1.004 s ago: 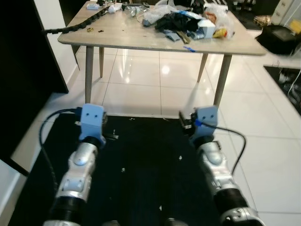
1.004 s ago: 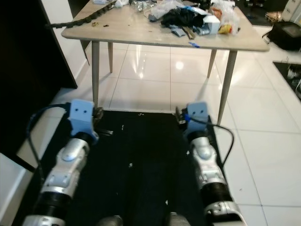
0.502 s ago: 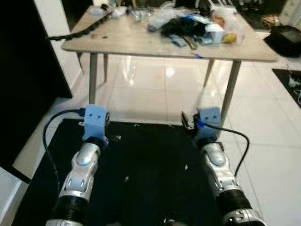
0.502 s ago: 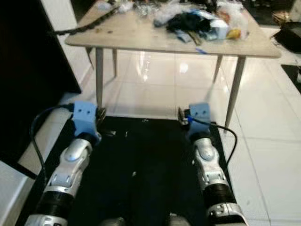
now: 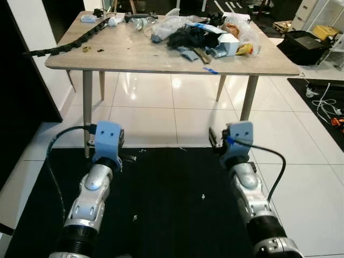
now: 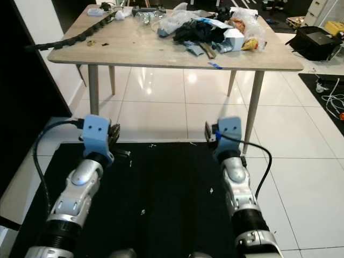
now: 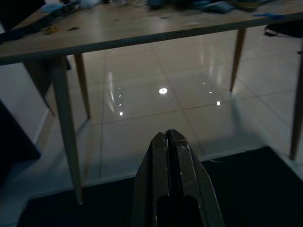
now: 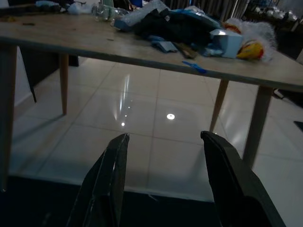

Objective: Picking trash to rubbish bin

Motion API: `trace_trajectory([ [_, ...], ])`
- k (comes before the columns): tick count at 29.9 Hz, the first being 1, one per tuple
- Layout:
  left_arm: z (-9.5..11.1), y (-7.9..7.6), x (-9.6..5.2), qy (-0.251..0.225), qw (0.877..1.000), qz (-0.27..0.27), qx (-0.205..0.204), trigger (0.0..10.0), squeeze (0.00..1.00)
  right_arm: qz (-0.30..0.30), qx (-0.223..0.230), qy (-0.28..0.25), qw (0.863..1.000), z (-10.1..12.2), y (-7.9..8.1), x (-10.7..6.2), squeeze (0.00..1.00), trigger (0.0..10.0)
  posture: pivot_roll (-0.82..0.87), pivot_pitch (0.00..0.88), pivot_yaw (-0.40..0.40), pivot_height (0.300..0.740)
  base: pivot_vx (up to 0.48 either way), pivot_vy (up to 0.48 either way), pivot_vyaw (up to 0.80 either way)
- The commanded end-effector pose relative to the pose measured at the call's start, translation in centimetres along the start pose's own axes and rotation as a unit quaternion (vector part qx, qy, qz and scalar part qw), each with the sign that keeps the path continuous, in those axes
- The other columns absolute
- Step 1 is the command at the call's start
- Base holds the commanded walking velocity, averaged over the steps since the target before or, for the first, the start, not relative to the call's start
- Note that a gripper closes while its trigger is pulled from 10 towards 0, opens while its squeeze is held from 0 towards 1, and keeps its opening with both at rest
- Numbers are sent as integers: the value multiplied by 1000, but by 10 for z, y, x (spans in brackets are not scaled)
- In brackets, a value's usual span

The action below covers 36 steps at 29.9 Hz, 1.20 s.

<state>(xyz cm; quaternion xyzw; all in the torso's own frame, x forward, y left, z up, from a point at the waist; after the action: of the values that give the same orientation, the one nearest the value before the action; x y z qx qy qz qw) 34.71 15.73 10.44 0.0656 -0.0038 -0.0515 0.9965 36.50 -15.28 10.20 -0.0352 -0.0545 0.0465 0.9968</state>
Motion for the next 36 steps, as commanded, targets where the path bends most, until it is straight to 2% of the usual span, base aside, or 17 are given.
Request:
trace_trajectory([
  [1,-1,-1,-1,2,1000,-2,2,10000,0,8,-2,1,1000,0,4,1,0,10000,41,1,-45,740,270,0,0],
  [17,0,-3,0,1,1000,-1,-1,10000,0,5,-1,4,1000,-1,2,1,0,10000,37,7,-50,740,269,0,0],
  [20,0,-3,0,1,1000,-1,0,10000,0,5,0,5,1000,-1,1,1,0,10000,34,9,-50,740,266,0,-800],
  [32,0,-3,0,1,1000,2,1,10000,0,0,-1,7,1000,-1,-1,1,0,10000,34,12,-51,740,267,0,0],
  [36,0,-3,0,1,1000,2,1,10000,0,0,-4,11,1000,-2,-1,1,0,10000,34,12,-51,740,267,0,-800],
])
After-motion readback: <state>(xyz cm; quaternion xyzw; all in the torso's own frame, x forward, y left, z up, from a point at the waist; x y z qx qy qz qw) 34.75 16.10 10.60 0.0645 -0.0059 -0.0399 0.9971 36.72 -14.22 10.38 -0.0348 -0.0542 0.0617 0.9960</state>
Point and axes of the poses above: a point about 5 cm out from each wrist's last joint towards the gripper, its own x axis pointing out of the wrist towards the gripper, its own z axis along the axis of the wrist's last joint, y = z × x, the point moved 5 cm from there along x, pointing out of the wrist towards the gripper
